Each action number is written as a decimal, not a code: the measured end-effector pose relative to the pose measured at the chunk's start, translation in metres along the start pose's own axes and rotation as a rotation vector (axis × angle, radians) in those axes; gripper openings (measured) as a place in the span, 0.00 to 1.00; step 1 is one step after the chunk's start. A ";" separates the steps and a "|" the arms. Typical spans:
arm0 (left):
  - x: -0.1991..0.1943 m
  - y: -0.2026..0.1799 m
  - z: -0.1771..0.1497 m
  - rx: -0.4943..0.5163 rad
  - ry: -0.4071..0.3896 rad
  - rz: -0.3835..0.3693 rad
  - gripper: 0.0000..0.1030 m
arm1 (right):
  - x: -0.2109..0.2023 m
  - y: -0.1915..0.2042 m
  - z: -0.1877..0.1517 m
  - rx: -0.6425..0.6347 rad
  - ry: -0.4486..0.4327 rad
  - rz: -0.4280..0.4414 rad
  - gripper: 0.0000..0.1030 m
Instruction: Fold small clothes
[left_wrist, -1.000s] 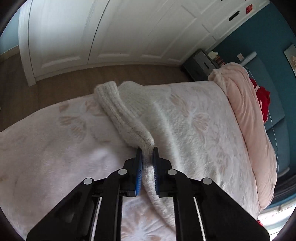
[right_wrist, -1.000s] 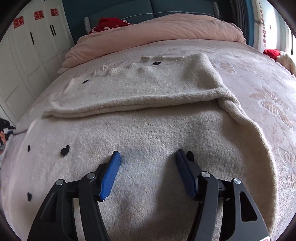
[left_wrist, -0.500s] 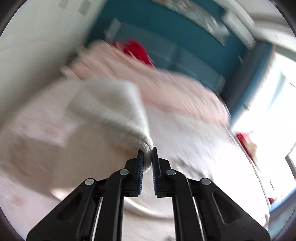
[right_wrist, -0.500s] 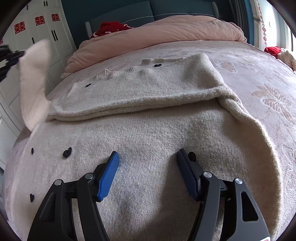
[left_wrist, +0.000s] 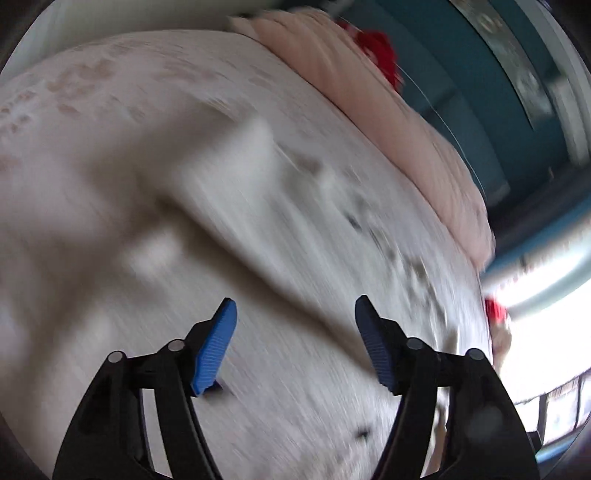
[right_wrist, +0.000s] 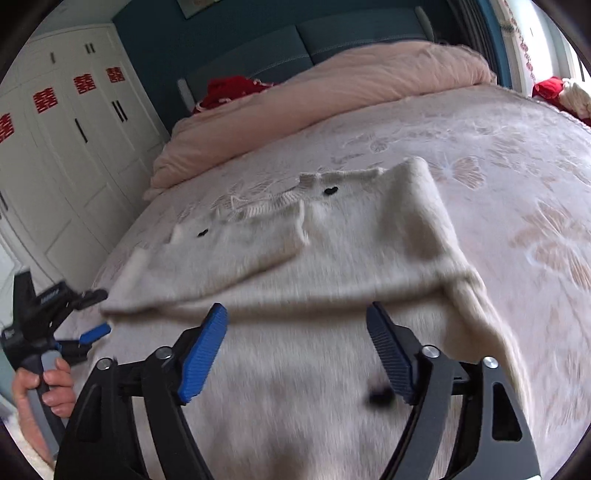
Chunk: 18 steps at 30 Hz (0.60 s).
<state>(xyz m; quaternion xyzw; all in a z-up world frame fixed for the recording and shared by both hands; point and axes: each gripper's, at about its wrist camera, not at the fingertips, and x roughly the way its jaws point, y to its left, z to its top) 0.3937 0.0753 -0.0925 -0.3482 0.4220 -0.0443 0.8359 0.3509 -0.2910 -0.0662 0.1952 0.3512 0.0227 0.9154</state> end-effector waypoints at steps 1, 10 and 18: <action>0.008 0.009 0.014 -0.039 0.014 -0.009 0.63 | 0.012 -0.002 0.014 0.032 0.029 0.015 0.75; 0.039 0.054 0.041 -0.332 0.013 -0.051 0.09 | 0.119 0.000 0.057 0.226 0.207 -0.001 0.16; 0.007 0.032 0.045 -0.193 -0.109 -0.036 0.06 | 0.021 0.028 0.121 0.142 -0.126 0.146 0.06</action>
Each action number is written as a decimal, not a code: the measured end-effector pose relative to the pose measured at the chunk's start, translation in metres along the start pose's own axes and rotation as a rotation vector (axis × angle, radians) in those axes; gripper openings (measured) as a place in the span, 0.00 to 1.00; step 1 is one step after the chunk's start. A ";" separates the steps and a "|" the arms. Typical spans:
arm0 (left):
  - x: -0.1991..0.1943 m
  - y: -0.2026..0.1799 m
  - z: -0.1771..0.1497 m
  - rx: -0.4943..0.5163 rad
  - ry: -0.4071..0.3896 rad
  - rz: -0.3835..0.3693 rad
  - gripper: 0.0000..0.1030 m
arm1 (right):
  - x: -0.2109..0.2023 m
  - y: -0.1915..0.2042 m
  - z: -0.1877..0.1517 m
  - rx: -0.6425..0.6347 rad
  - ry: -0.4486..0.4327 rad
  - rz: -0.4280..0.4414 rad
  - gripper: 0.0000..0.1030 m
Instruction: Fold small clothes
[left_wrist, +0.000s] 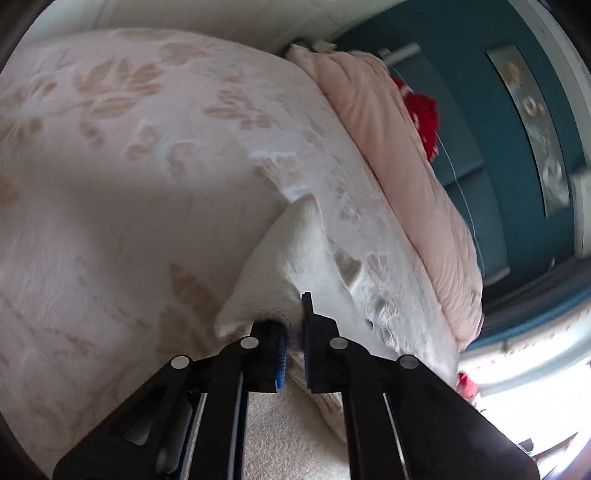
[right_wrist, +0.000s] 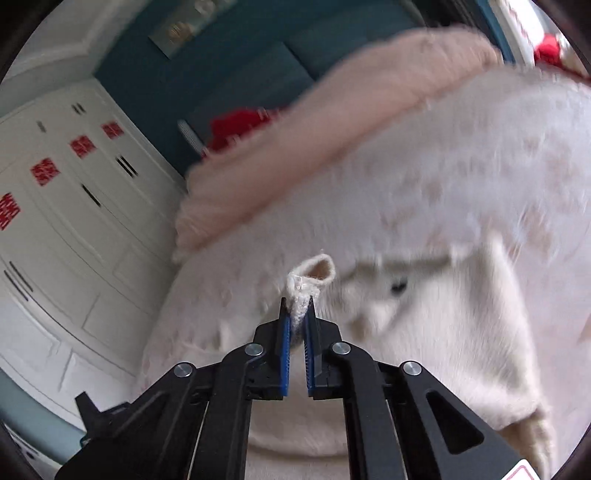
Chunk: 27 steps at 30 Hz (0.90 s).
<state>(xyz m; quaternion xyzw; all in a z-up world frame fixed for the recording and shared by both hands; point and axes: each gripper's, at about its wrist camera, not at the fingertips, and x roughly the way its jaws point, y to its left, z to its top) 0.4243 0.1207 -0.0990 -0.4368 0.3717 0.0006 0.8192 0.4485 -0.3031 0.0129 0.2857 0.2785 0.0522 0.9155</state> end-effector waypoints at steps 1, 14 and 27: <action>0.009 -0.001 -0.005 0.015 0.040 0.009 0.06 | -0.009 -0.003 -0.001 -0.030 -0.029 -0.015 0.06; 0.039 0.007 -0.041 0.168 0.107 0.139 0.06 | 0.034 -0.095 -0.064 0.006 0.195 -0.225 0.06; 0.035 0.003 -0.042 0.195 0.109 0.158 0.09 | 0.078 -0.089 -0.035 0.091 0.331 -0.125 0.08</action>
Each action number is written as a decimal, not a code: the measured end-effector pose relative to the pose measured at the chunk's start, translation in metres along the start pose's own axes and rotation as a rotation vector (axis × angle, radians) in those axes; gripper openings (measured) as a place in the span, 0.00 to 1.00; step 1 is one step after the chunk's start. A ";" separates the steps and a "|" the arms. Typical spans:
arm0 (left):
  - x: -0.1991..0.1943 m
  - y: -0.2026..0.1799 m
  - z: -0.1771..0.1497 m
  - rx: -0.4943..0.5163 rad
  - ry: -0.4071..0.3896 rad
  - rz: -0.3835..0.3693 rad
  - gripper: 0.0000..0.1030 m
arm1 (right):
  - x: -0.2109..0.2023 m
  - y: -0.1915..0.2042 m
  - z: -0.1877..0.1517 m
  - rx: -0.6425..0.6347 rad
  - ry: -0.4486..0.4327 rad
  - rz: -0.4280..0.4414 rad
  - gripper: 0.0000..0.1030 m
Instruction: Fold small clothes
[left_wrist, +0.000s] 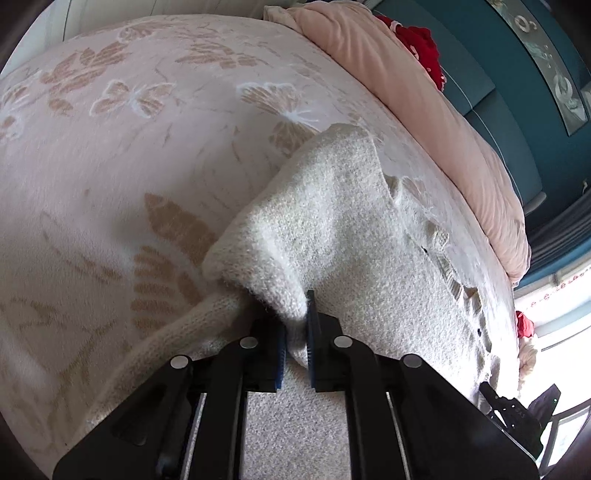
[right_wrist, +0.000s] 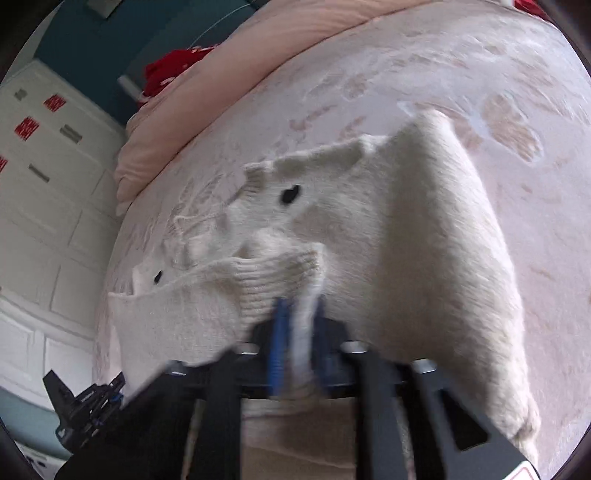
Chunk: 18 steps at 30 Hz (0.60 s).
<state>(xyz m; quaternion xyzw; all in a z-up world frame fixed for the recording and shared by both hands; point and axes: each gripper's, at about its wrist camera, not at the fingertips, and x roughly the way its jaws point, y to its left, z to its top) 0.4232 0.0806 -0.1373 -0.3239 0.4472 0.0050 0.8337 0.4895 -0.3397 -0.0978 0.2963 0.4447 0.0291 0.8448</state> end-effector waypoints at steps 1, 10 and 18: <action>-0.001 0.000 0.000 0.001 0.001 0.000 0.09 | -0.007 0.007 -0.004 -0.024 -0.016 0.004 0.07; -0.002 0.014 0.006 -0.026 -0.007 -0.008 0.09 | -0.014 0.004 -0.010 -0.177 -0.084 -0.187 0.06; -0.048 0.032 -0.001 0.022 0.045 -0.056 0.15 | -0.101 -0.008 -0.033 -0.062 -0.172 -0.067 0.21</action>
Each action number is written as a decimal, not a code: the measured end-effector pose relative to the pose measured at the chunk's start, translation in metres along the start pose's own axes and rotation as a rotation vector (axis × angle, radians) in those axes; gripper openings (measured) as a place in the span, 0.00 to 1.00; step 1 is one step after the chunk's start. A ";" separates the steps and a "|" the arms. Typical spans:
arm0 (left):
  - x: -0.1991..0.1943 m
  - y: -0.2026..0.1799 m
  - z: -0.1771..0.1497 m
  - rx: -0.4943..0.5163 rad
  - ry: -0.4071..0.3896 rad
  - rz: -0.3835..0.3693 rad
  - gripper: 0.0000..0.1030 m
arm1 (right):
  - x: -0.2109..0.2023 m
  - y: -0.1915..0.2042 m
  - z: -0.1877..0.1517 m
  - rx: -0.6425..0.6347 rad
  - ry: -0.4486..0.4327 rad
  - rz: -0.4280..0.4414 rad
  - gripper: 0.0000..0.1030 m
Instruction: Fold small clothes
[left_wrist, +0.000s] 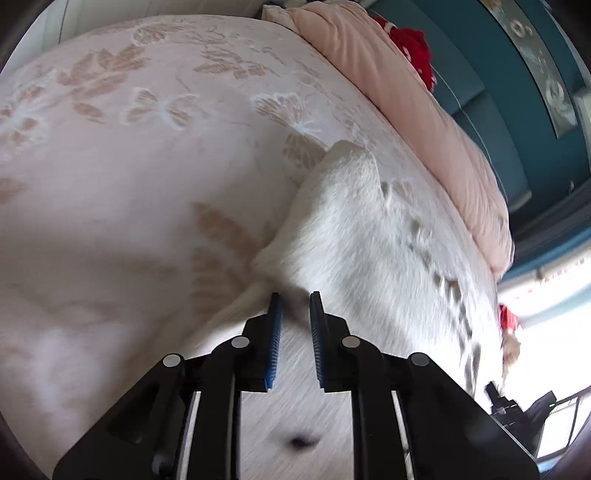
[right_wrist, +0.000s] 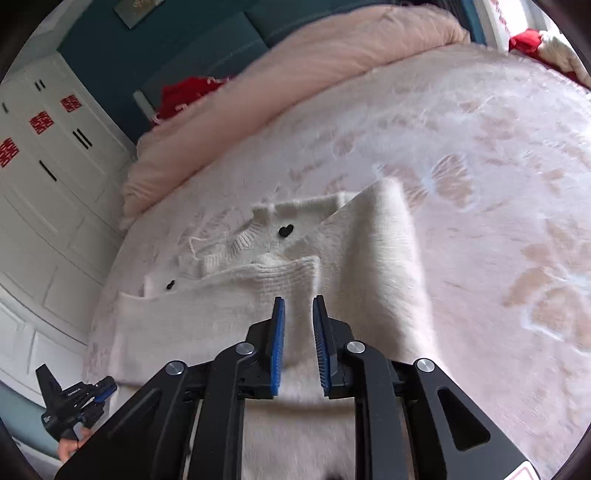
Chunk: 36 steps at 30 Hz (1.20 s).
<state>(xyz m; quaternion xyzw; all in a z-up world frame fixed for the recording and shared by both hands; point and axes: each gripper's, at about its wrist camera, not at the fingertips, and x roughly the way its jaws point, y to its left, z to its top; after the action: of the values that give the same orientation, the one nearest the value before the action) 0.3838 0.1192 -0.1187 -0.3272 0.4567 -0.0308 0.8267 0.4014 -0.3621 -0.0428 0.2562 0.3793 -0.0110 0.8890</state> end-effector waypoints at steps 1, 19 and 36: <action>-0.014 0.008 -0.009 0.031 0.017 0.024 0.16 | -0.018 -0.003 -0.008 -0.007 -0.007 -0.018 0.32; -0.119 0.049 -0.172 0.098 0.141 0.021 0.81 | -0.137 -0.041 -0.237 0.095 0.232 0.022 0.73; -0.207 0.030 -0.169 0.139 0.179 -0.038 0.06 | -0.226 -0.010 -0.213 -0.083 0.166 0.038 0.10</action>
<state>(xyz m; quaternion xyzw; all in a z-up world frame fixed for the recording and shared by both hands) 0.1255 0.1282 -0.0461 -0.2735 0.5189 -0.1073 0.8027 0.0960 -0.3121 -0.0173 0.2266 0.4468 0.0429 0.8644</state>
